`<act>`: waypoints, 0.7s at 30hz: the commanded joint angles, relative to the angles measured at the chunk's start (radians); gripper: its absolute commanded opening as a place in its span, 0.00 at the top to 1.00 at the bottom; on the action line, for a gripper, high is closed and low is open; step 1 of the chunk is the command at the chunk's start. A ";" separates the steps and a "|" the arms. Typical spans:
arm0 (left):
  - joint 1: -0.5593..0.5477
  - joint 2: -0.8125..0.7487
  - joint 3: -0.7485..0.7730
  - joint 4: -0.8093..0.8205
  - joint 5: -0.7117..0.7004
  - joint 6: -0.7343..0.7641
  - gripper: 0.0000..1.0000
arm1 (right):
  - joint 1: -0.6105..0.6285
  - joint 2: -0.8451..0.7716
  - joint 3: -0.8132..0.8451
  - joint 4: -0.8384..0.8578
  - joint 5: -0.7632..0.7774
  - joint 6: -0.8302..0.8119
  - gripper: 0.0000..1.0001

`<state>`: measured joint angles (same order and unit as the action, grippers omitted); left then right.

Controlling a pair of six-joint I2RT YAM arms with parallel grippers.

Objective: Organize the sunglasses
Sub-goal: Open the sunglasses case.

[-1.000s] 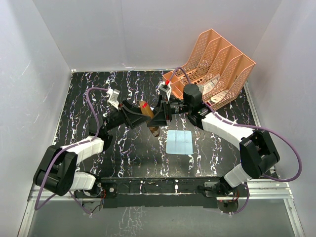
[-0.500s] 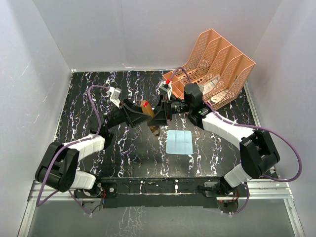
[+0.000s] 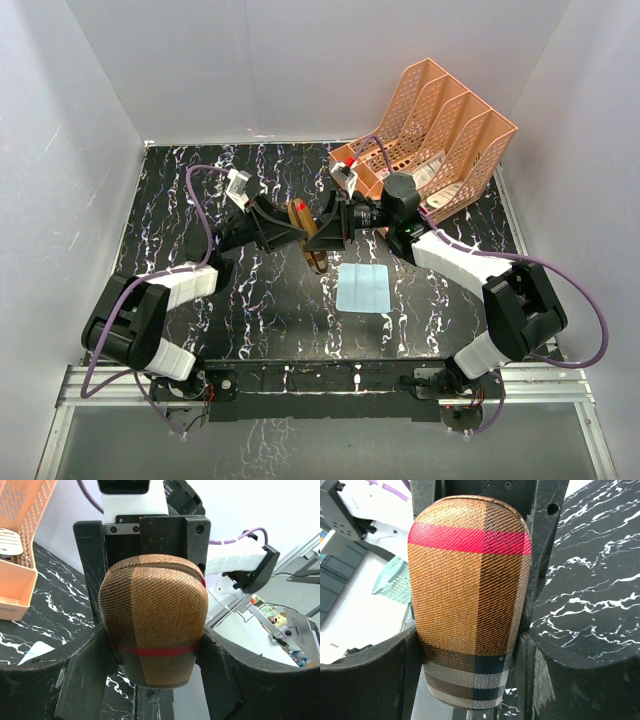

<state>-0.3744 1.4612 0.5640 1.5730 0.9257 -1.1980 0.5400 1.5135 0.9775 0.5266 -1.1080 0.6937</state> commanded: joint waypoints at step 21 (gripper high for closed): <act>-0.020 -0.034 0.035 0.213 0.189 -0.054 0.84 | -0.102 0.082 -0.005 1.165 -0.054 0.833 1.00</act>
<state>-0.3962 1.4433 0.6197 1.6238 0.9649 -1.2720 0.4816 1.6146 0.9188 1.2510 -1.2388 1.2903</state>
